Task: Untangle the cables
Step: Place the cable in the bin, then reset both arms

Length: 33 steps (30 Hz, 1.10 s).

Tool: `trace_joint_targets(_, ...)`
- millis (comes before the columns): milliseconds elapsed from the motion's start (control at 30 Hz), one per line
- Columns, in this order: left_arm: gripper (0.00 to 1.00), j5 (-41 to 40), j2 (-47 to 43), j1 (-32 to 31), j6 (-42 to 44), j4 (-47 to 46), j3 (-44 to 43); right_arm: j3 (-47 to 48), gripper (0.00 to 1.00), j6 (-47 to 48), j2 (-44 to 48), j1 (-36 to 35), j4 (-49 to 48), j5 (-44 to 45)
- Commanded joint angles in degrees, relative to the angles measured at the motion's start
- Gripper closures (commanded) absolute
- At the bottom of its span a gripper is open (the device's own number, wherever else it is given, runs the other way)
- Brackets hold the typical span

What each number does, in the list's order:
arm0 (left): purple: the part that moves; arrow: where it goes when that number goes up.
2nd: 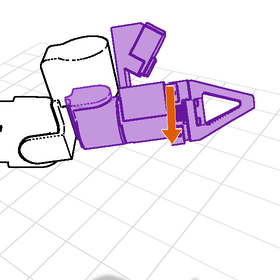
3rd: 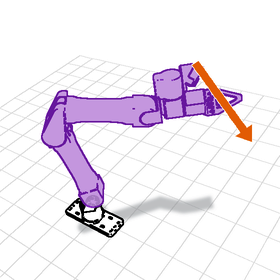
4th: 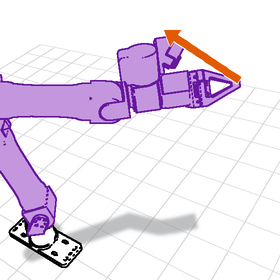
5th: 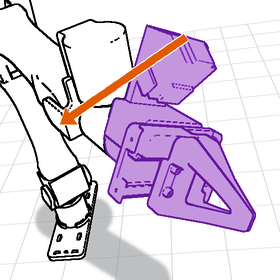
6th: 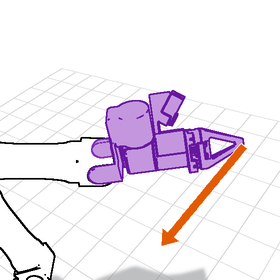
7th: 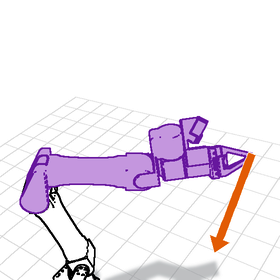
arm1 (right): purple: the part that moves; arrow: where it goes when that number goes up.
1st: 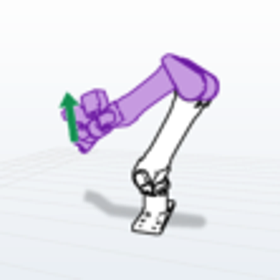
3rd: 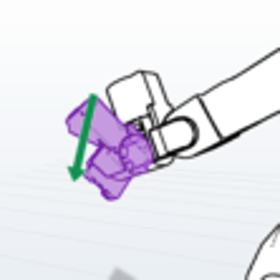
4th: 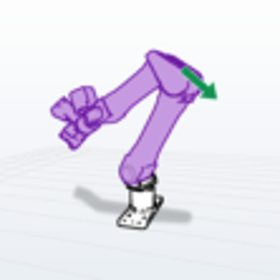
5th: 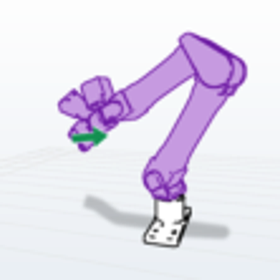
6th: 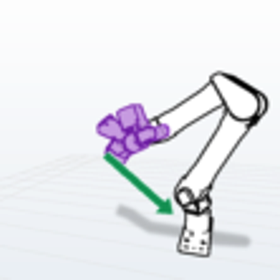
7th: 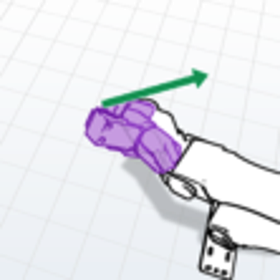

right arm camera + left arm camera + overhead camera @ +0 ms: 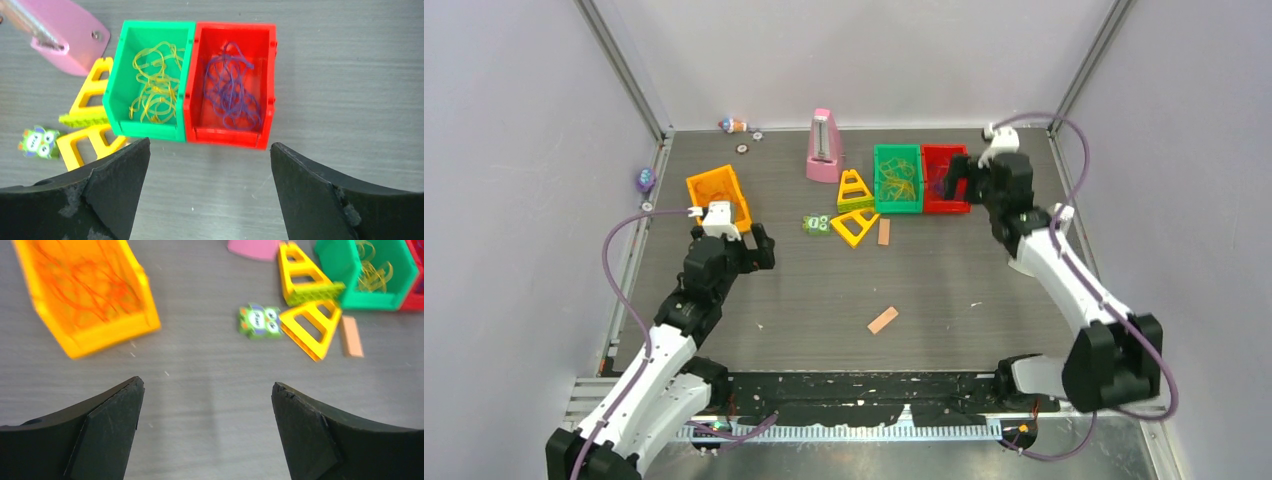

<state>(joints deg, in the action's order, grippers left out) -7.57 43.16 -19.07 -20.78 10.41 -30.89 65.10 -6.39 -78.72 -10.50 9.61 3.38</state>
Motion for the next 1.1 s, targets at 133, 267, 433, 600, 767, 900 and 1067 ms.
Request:
trace_joint_targets(133,0.0,-14.8,1.8,1.0,25.3,-37.4,15.3,-37.0,0.04,5.3,20.4,-0.1,-37.2,5.6)
trace_joint_targets(267,0.02,-15.3,14.0,2.4,26.3,-48.2,17.0,-42.6,0.04,10.5,20.6,0.0,-39.3,11.5)
trace_joint_targets(433,0.08,-10.5,18.5,5.8,27.3,-55.0,17.9,-57.5,0.04,10.9,15.4,0.5,-70.6,19.7)
trace_joint_targets(600,0.11,-4.0,21.3,12.5,26.2,-60.5,19.1,-53.6,0.04,10.8,2.9,4.8,-73.9,12.1)
trace_joint_targets(767,0.01,-6.4,27.0,15.2,21.8,-64.2,18.7,-54.3,0.05,8.9,0.3,5.7,-77.1,13.9)
trace_joint_targets(900,0.0,-7.1,29.1,15.4,22.2,-73.2,21.6,-54.3,0.05,8.7,0.3,5.7,-76.9,14.9)
trace_joint_targets(1067,0.01,-7.8,28.9,15.4,21.5,-70.9,20.4,-54.0,0.05,9.1,0.4,5.7,-76.0,14.2)
